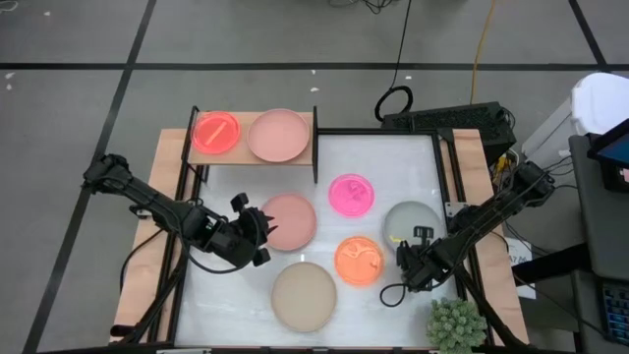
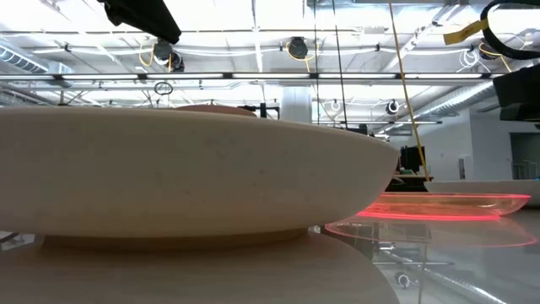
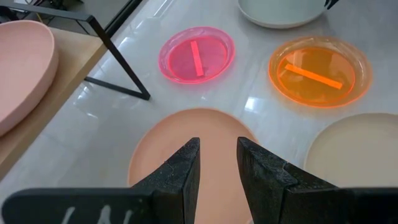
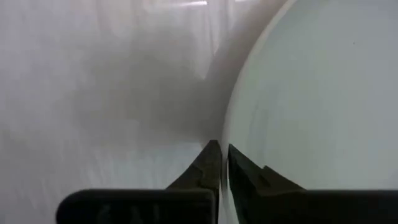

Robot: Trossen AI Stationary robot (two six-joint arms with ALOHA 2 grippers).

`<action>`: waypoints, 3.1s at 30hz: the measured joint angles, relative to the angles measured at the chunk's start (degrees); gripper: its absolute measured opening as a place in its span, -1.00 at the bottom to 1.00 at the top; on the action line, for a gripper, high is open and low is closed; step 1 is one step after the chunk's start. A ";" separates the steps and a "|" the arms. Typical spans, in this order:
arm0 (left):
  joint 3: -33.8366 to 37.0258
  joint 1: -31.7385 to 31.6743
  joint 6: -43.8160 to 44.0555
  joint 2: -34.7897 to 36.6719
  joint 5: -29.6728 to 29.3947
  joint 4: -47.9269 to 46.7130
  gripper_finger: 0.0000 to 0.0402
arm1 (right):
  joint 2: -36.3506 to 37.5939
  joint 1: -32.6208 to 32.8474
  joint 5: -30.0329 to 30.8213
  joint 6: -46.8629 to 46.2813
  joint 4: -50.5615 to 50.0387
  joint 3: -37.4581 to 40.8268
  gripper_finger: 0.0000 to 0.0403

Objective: Place and stack plates onto a shelf
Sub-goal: Stack the big gray plate on top of the big light orange plate on the shelf

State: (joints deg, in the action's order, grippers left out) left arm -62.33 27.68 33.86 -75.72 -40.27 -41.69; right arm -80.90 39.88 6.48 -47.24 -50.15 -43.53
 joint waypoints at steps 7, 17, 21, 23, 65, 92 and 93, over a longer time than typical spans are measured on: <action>0.00 1.20 1.37 0.00 0.01 0.00 -0.44 | 0.00 -0.02 4.19 0.89 -7.18 -5.20 -0.99; 0.00 5.44 4.16 0.00 -1.27 0.00 -0.44 | -0.02 -1.61 13.41 9.30 -15.59 -17.10 -1.00; 0.00 6.90 4.29 0.00 -1.87 0.00 -0.44 | -0.02 -4.53 16.42 15.26 -16.79 -22.19 -1.00; 0.00 7.45 4.55 0.00 -2.08 -0.02 -0.44 | -0.04 -6.36 17.29 19.00 -17.03 -24.42 -1.00; 11.34 11.77 10.16 -0.04 -6.94 11.89 -0.44 | -20.53 -44.44 7.95 89.22 12.21 -59.05 -1.00; 11.50 12.07 9.80 -0.04 -6.86 15.46 -0.44 | -28.82 -55.42 -4.07 97.49 19.11 -66.63 -1.00; 11.50 12.07 9.77 -0.04 -6.85 15.45 -0.44 | -29.00 -55.65 -4.28 97.39 19.37 -66.43 -1.00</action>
State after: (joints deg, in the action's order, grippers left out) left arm -50.83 39.75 43.64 -75.77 -47.12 -26.24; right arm -109.90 -15.77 2.20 50.15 -30.77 -109.95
